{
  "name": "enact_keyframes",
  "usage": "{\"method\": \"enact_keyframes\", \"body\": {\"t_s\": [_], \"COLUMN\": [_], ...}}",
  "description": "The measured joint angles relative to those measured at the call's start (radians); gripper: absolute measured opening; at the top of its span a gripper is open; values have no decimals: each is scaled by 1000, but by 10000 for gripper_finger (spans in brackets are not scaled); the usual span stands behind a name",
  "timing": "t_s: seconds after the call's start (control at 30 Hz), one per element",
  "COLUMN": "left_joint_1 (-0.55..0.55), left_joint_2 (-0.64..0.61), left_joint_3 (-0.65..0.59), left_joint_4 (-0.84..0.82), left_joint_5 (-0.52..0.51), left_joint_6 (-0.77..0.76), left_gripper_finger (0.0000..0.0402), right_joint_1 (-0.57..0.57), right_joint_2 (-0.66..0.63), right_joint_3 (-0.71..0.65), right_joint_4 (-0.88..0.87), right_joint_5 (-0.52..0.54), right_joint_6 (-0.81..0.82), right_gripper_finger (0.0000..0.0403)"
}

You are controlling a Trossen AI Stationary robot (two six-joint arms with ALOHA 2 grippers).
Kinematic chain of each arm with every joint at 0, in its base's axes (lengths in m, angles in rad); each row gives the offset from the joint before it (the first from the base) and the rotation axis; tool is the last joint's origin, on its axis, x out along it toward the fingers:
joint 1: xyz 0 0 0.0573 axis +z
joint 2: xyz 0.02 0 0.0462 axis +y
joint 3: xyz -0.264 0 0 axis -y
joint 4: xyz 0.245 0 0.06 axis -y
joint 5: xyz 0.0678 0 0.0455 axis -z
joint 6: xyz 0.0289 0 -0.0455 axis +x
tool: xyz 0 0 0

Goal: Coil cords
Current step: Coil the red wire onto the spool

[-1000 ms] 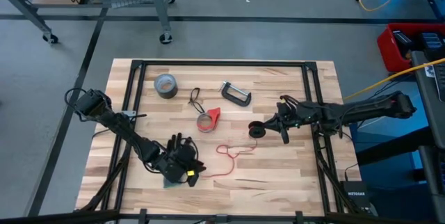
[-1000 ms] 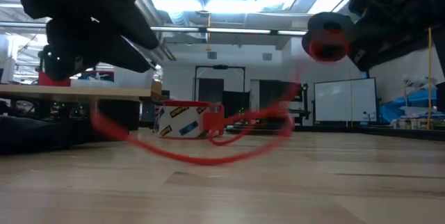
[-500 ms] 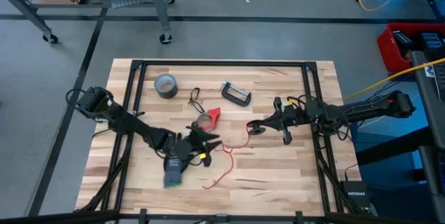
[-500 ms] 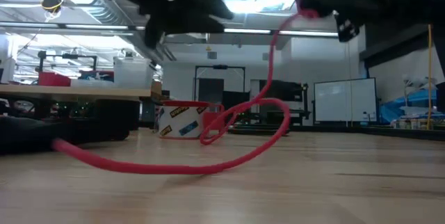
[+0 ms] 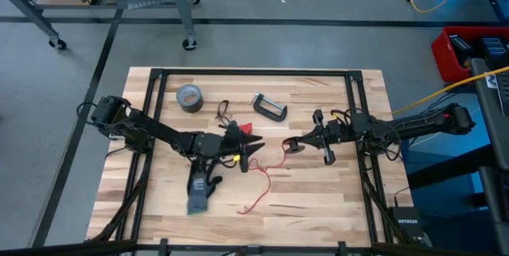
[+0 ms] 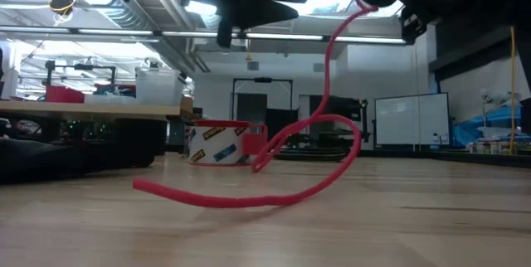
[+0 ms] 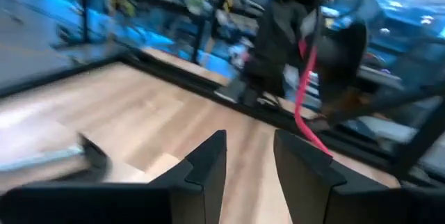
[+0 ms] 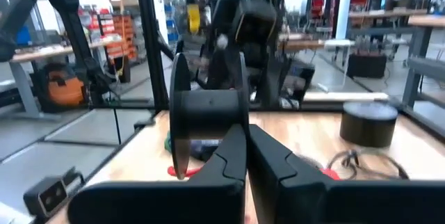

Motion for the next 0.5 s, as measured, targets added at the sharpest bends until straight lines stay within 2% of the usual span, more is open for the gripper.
{"method": "enact_keyframes", "body": {"t_s": [0.1, 0.5], "left_joint_1": [-6, -47], "left_joint_2": [1, 1], "left_joint_3": [0, 0], "left_joint_4": [-7, -31], "left_joint_5": [30, 33], "left_joint_6": [-23, -6], "left_gripper_finger": [114, 114], "right_joint_1": [0, -1], "right_joint_2": [0, 0], "right_joint_3": [0, 0], "right_joint_4": [55, 253], "right_joint_5": [1, 110], "right_joint_6": [0, -1], "right_gripper_finger": [5, 5]}}
